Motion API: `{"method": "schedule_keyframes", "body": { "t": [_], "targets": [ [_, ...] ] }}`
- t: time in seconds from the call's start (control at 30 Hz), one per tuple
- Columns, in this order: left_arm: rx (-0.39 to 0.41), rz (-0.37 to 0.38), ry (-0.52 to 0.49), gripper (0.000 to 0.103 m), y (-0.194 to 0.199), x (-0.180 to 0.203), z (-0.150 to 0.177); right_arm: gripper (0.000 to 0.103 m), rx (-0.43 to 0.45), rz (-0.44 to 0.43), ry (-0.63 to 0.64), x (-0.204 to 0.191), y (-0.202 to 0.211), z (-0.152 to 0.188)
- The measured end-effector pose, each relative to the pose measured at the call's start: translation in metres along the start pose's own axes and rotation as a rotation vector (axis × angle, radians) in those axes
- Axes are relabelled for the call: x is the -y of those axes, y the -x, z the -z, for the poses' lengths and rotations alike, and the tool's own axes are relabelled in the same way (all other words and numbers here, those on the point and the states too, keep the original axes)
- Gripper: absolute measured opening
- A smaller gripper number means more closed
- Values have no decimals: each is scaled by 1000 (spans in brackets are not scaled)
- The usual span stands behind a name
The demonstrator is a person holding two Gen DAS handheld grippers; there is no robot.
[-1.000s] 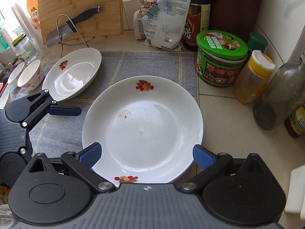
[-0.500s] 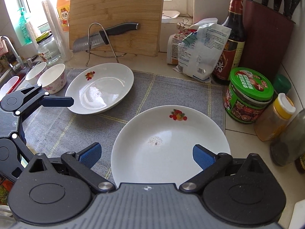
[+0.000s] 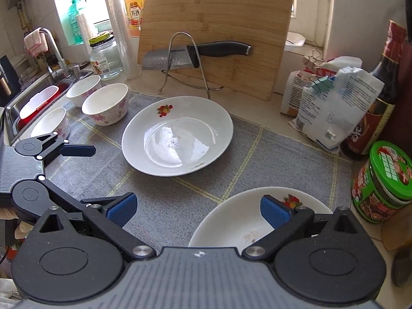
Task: Organize plates and bowls
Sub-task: 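Move the right tool to the flower plate by the cutting board, grip rim, then lift the flower plate off the towel with the right tool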
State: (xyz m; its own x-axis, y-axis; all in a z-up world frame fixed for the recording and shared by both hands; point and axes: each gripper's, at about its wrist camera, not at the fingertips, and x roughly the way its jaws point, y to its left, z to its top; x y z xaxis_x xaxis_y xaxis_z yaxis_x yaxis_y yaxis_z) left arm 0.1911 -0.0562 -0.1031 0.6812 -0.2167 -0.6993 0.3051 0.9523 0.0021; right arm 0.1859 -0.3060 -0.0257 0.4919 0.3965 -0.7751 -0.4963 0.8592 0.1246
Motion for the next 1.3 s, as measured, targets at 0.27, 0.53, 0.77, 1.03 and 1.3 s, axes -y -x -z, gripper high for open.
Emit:
{"method": "schedule_keyframes", "body": {
  "t": [0.27,0.53,0.77,1.03,1.3],
  "targets": [
    [-44,-4,-24,102,-27,-11,8,103,-19,-30,-22,-4,-25,-12],
    [-38,39,-36,102,-48,-22,5,103,-72,-5,-70,0,-53,-25],
    [1,70,-68,103,-57,-28,-2,103,-96,-13,-81,3,-84,-46],
    [11,96,-92,103,-65,-33,-9,103,-143,-28,-110,24,-130,-78],
    [20,112,-107,103,-70,-38,-13,103,-227,-68,-88,26,-166,-89]
  ]
}}
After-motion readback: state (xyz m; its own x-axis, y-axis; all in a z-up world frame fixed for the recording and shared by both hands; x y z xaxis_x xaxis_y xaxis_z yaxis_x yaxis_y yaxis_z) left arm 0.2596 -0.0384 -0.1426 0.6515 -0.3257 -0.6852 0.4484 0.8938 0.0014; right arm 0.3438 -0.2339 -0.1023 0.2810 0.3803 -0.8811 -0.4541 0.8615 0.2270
